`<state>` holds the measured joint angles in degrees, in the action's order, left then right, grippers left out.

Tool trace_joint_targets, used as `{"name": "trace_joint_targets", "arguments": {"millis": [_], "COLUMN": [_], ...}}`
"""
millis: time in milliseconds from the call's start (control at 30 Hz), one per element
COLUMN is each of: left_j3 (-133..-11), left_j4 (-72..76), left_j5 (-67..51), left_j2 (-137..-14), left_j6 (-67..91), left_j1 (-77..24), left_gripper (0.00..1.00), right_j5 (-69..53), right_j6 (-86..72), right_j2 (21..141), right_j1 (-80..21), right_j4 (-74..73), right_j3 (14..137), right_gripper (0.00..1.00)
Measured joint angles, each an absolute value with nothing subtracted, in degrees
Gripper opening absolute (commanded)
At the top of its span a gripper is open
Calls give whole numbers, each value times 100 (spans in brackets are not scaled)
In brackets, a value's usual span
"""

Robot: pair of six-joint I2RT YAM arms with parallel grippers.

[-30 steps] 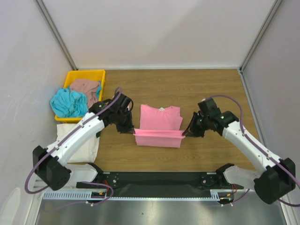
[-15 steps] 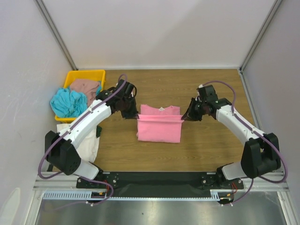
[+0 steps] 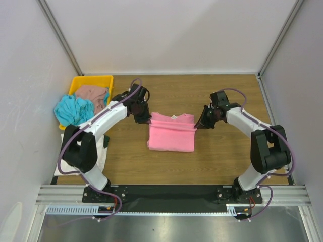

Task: Fold and stack the t-shirts
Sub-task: Fold the tshirt

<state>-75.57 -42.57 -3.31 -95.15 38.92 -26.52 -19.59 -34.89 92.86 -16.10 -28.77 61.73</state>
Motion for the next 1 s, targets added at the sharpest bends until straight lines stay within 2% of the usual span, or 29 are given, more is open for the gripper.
{"name": "trace_joint_targets", "arguments": {"millis": [500, 667, 700, 733, 767, 800, 867, 900, 933, 1000], "left_j3": [-7756, -7964, -7964, -7964, -7968, -7988, -8060, -8117, -8176, -8318], "left_j4": [-3579, -3441, -3426, -3406, -3385, -3376, -3378, -3382, -3374, -3365], "left_j5": [-272, -191, -185, -185, -178, -158, -128, -113, -104, -113], "left_j2": [-10562, -10844, -10877, -10908, -10938, -10971, -11054, -11109, -11150, -11227], "left_j6": [3719, 3684, 3682, 3675, 3649, 3621, 3562, 3557, 3548, 3531], "left_j1": [-2449, -2377, -2362, -2346, -2331, -2311, -2257, -2215, -2171, -2080], "left_gripper": [0, 3, 6, 17, 24, 41, 52, 56, 66, 72], "right_j5": [-2001, -2001, -2008, -2008, -2012, -2008, -1957, -1918, -1883, -1841], "right_j6": [-3326, -3291, -3293, -3293, -3295, -3306, -3288, -3286, -3264, -3267], "right_j2": [10503, 10763, 10838, 10910, 10982, 11052, 11179, 11238, 11299, 11389], "right_j1": [-1448, -1417, -1411, -1411, -1411, -1411, -1393, -1376, -1347, -1293], "right_j4": [-2580, -2585, -2580, -2582, -2604, -2617, -2650, -2681, -2707, -2744], "right_j3": [6936, 7277, 7373, 7459, 7561, 7662, 7863, 7981, 8123, 8383], "right_gripper": [0, 4, 5, 10, 27, 38, 59, 61, 62, 64]}}
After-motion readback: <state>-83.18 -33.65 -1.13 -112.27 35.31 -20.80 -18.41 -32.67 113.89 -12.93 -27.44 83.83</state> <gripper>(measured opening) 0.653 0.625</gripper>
